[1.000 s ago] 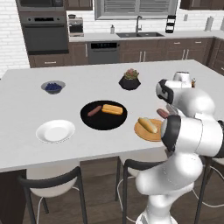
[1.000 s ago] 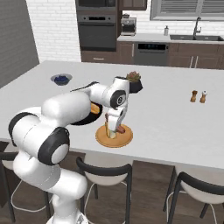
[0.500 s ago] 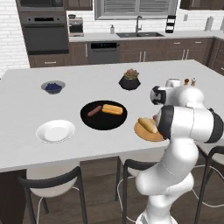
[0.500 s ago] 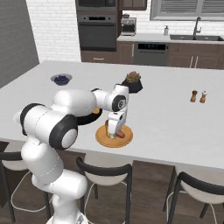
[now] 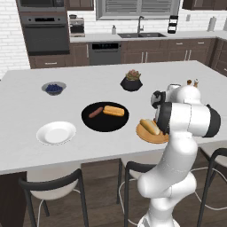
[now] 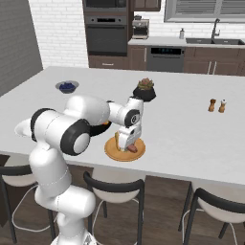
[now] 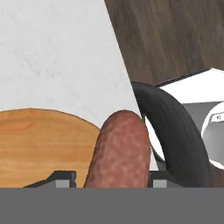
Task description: Place one bun and one sausage from the bowl on each plate.
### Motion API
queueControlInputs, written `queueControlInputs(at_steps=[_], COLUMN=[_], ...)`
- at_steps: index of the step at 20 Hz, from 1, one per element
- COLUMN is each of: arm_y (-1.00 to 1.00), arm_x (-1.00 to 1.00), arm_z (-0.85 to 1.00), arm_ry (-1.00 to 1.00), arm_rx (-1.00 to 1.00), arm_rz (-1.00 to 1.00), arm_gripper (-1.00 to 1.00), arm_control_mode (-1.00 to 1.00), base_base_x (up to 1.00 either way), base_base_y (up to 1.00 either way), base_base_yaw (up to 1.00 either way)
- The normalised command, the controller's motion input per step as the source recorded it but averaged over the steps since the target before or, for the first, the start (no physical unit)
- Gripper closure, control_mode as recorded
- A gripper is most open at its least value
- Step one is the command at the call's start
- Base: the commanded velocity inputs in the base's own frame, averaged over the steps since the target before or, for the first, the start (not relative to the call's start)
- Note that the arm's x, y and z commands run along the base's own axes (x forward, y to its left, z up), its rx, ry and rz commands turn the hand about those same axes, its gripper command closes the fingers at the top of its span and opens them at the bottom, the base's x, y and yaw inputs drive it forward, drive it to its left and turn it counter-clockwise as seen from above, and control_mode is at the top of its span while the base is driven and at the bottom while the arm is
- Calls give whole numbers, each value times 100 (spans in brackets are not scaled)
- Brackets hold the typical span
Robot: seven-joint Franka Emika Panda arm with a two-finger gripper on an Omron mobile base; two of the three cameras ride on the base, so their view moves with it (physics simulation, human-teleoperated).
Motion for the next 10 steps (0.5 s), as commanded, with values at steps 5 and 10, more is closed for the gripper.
queueControlInputs(at_steps=[5, 10], arm_y=[-6, 0], arm_x=[45, 13], arm_z=[-19, -22], arm_ry=[-13, -11], arm_rx=[0, -2], arm_rz=[-6, 0], arm_gripper=[-100, -100], arm_control_mode=[-100, -100], base_base_x=[0, 0], base_base_y=[0, 0], base_base_yaw=[0, 0])
